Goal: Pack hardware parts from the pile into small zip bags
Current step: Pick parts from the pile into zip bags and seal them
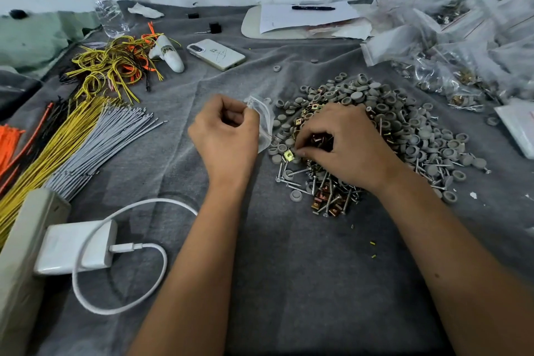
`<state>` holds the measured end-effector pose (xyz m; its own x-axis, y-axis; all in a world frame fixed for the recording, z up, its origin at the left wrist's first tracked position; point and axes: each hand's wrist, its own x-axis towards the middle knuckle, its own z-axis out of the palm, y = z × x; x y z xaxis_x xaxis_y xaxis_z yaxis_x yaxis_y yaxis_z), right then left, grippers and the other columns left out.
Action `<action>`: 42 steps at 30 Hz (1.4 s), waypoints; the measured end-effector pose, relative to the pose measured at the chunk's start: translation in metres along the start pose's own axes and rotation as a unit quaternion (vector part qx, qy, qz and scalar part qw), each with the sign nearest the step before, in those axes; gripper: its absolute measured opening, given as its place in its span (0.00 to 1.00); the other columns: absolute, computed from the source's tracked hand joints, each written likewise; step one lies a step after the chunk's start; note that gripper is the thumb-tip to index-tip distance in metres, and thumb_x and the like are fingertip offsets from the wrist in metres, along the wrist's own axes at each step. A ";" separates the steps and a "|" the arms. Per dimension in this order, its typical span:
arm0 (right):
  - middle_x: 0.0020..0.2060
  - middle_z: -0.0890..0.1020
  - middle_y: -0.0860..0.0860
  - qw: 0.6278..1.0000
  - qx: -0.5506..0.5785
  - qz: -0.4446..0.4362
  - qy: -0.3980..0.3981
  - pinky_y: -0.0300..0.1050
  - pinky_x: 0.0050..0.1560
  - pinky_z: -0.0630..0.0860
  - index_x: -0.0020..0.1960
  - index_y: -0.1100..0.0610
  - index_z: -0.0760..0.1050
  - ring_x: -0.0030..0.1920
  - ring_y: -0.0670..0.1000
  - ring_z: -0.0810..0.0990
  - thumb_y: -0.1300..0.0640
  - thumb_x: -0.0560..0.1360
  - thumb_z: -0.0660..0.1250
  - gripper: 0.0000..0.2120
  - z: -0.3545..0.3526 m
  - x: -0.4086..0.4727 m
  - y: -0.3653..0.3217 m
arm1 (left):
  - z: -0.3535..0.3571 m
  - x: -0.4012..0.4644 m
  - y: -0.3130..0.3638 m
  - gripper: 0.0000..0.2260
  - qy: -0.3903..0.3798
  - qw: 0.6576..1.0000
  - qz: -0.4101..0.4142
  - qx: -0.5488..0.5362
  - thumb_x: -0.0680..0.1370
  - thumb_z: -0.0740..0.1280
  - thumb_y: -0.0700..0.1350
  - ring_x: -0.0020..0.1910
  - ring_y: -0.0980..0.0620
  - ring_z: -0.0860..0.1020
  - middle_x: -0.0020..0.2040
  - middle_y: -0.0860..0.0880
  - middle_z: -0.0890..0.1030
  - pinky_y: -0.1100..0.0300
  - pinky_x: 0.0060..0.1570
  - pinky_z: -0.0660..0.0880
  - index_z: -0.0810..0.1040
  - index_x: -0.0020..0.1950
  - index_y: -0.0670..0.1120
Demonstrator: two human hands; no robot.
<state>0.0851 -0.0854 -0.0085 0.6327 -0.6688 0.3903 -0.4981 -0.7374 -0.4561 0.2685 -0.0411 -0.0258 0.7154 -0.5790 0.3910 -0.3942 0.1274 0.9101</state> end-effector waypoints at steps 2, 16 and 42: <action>0.44 0.84 0.40 1.000 -0.007 -0.004 -0.001 0.57 0.60 0.74 0.47 0.49 0.86 0.51 0.47 0.78 0.53 0.71 0.80 0.06 0.000 0.001 0.000 | 0.000 0.000 0.000 0.01 0.003 1.000 -0.001 0.001 0.71 0.71 0.39 0.31 0.54 0.77 0.31 0.50 0.80 0.56 0.35 0.76 0.81 0.39 0.43; 0.54 0.77 0.44 0.977 -0.200 0.028 -0.070 0.56 0.62 0.61 0.54 0.42 0.83 0.63 0.52 0.65 0.41 0.74 0.73 0.11 0.009 0.004 -0.009 | 0.002 -0.001 -0.001 0.02 -0.021 1.000 0.001 -0.002 0.70 0.70 0.41 0.30 0.57 0.76 0.30 0.54 0.80 0.59 0.33 0.74 0.81 0.38 0.46; 0.43 0.81 0.49 0.988 -0.072 -0.041 0.131 0.49 0.51 0.74 0.50 0.56 0.86 0.50 0.53 0.75 0.54 0.73 0.78 0.08 0.017 0.004 -0.002 | 0.006 -0.007 0.006 0.09 -0.220 0.973 0.014 -0.072 0.73 0.73 0.33 0.27 0.59 0.73 0.27 0.56 0.77 0.66 0.28 0.71 0.81 0.38 0.46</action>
<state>0.0984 -0.0847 -0.0194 0.5084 -0.5934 0.6240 -0.5427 -0.7834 -0.3028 0.2581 -0.0412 -0.0241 0.3777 -0.8581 0.3478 -0.3025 0.2407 0.9223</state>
